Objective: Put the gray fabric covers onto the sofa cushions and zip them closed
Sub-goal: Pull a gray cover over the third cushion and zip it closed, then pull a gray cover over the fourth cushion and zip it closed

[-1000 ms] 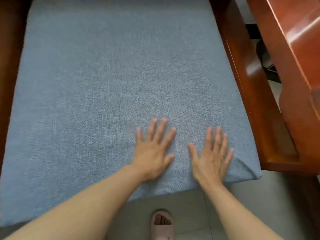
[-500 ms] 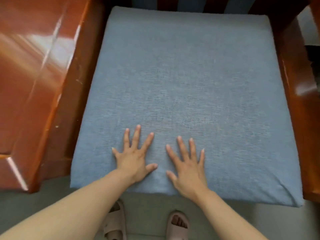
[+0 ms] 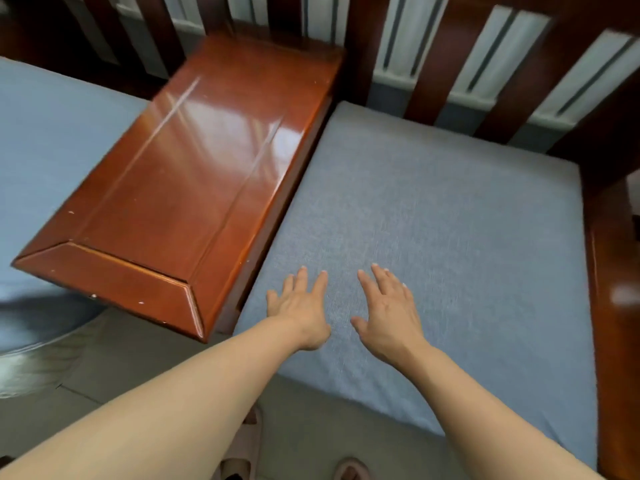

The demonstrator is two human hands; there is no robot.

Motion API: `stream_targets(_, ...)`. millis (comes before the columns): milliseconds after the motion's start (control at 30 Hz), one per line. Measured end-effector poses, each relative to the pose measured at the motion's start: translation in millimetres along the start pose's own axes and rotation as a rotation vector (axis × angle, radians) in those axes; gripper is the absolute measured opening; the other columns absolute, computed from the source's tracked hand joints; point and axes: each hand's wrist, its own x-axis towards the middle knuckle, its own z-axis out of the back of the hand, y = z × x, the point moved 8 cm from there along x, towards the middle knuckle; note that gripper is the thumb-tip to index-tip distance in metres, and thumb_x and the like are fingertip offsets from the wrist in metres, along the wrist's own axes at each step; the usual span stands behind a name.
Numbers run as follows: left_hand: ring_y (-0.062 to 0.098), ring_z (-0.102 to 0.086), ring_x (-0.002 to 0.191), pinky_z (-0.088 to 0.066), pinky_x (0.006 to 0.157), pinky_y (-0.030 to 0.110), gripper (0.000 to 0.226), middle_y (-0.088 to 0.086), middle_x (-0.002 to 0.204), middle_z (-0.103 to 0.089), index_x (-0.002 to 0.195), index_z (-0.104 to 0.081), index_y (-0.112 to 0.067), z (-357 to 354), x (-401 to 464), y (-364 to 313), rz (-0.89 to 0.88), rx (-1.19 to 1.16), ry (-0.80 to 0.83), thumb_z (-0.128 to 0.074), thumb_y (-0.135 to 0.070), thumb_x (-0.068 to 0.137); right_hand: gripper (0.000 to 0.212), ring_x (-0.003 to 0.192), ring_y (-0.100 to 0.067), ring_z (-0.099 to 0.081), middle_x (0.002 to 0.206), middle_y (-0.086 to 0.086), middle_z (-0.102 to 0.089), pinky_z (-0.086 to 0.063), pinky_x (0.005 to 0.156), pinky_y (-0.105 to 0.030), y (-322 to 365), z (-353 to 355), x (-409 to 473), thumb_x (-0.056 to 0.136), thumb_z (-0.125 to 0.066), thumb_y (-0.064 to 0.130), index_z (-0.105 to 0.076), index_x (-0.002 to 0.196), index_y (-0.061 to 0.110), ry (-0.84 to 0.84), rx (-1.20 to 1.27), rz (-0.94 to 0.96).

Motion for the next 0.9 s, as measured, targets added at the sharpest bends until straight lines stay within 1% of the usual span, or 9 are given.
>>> stream_targets(133,0.027,0.015,0.145,0.004,0.114,0.054,0.090,0.007,0.157,0.019,0.150,0.013,-0.027,46.7,-30.2,5.3,0.007,-0.005,-0.075,-0.053,-0.043,0.091,0.077,0.146,-0.021,0.004,0.159,-0.005,0.002,0.002,0.118,-0.039,30.2,45.8,-0.4,0.092,-0.053,0.035,-0.005,0.151,0.021,-0.017,-0.050,-0.002)
stream_targets(267,0.028,0.015,0.145,0.007,0.112,0.055,0.088,0.008,0.157,0.018,0.151,0.010,-0.025,87.1,-57.5,22.8,0.008,-0.051,-0.180,-0.052,-0.045,0.091,0.078,0.146,-0.022,0.001,0.159,-0.006,-0.002,0.000,0.118,-0.039,66.2,82.7,1.0,0.091,-0.054,0.035,-0.007,0.151,0.020,-0.048,-0.104,0.023)
stream_targets(400,0.029,0.013,0.145,0.008,0.111,0.057,0.086,0.008,0.158,0.013,0.151,0.003,-0.022,115.3,-79.5,74.6,0.071,-0.067,-0.298,-0.052,-0.048,0.090,0.079,0.146,-0.023,0.000,0.159,-0.007,-0.003,-0.002,0.118,-0.039,125.1,98.5,9.2,0.090,-0.055,0.034,-0.008,0.151,0.019,-0.074,-0.133,0.092)
stream_targets(500,0.030,0.012,0.145,0.007,0.111,0.058,0.084,0.008,0.158,0.010,0.151,-0.002,-0.021,126.5,-89.9,136.6,0.132,-0.102,-0.365,-0.053,-0.047,0.089,0.079,0.145,-0.023,-0.002,0.158,-0.008,-0.006,-0.005,0.118,-0.039,187.1,93.6,21.4,0.089,-0.056,0.034,-0.009,0.151,0.018,-0.102,-0.143,0.169)
stream_targets(600,0.030,0.011,0.145,0.006,0.111,0.058,0.085,0.009,0.158,0.010,0.151,-0.003,-0.021,131.1,-96.6,205.2,0.194,-0.135,-0.406,-0.053,-0.048,0.089,0.080,0.145,-0.025,-0.005,0.157,-0.010,-0.009,-0.008,0.118,-0.039,256.4,78.3,36.0,0.087,-0.058,0.033,-0.012,0.150,0.016,-0.121,-0.148,0.240)
stream_targets(767,0.030,0.010,0.145,0.006,0.111,0.058,0.085,0.009,0.158,0.009,0.151,-0.001,-0.021,125.5,-109.7,322.2,0.285,-0.205,-0.426,-0.053,-0.048,0.089,0.080,0.145,-0.025,-0.006,0.158,-0.008,-0.008,-0.007,0.118,-0.038,377.5,36.1,55.0,0.086,-0.057,0.032,-0.010,0.150,0.018,-0.082,-0.154,0.353)
stream_targets(900,0.030,0.009,0.145,0.007,0.111,0.058,0.083,0.008,0.159,0.008,0.150,-0.004,-0.020,117.0,-127.1,418.0,0.402,-0.256,-0.429,-0.053,-0.046,0.089,0.077,0.144,-0.024,-0.007,0.157,-0.007,-0.010,-0.008,0.118,-0.037,468.8,2.9,65.7,0.088,-0.055,0.033,-0.012,0.150,0.017,-0.054,-0.167,0.466)
